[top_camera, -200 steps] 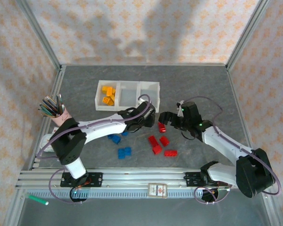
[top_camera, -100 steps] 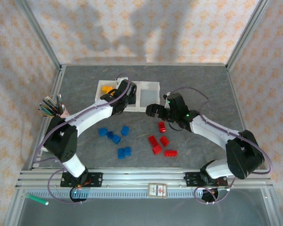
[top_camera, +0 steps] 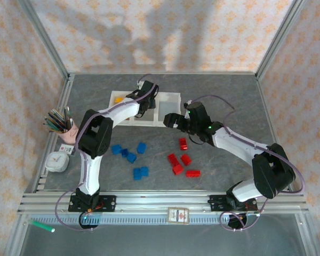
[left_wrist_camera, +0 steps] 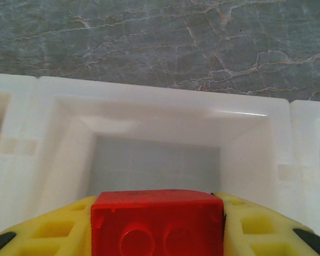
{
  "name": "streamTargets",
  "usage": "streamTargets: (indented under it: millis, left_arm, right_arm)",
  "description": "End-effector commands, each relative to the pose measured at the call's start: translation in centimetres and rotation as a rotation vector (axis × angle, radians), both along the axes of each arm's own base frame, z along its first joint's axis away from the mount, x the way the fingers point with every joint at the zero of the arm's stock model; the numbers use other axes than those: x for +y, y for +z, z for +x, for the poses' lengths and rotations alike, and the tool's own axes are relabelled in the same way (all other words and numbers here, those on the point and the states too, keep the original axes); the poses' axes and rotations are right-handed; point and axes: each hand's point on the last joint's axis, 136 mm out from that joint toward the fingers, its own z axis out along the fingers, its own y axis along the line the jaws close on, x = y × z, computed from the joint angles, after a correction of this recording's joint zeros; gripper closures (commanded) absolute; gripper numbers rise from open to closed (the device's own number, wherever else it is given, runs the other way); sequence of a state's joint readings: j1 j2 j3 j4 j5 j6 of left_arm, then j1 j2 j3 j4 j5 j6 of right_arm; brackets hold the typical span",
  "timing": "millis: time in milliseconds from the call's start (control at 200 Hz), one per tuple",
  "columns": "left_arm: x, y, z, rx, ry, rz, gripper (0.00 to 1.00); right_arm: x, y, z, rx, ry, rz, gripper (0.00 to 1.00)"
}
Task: Sort the legos into containers by color
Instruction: Place the lego in the container.
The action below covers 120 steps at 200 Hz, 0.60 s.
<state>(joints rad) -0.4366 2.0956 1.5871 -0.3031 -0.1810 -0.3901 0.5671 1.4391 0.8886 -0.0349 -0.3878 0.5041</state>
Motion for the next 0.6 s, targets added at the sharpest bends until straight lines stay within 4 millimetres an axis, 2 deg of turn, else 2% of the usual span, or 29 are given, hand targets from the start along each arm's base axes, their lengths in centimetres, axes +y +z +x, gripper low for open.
streamTargets:
  millis: [0,135,315,596]
  left_arm:
    - [-0.1,0.3,0.6,0.013,-0.016,0.017,0.54]
    - [0.0,0.4,0.7,0.021,-0.016,0.028,0.48]
    - [0.2,1.8,0.7,0.014,-0.024,0.045,0.41]
    - [0.0,3.9,0.3,0.012,-0.024,0.016,0.41]
  right_arm:
    - [0.2,1.5,1.1,-0.052,-0.014,-0.004,0.0]
    - [-0.2,2.2,1.2,-0.066,-0.02,-0.005,0.0]
    - [-1.6,3.8,1.7,-0.095,-0.046,0.02,0.0]
    - [-3.3,5.3,1.5,-0.114,-0.069,0.046,0.0]
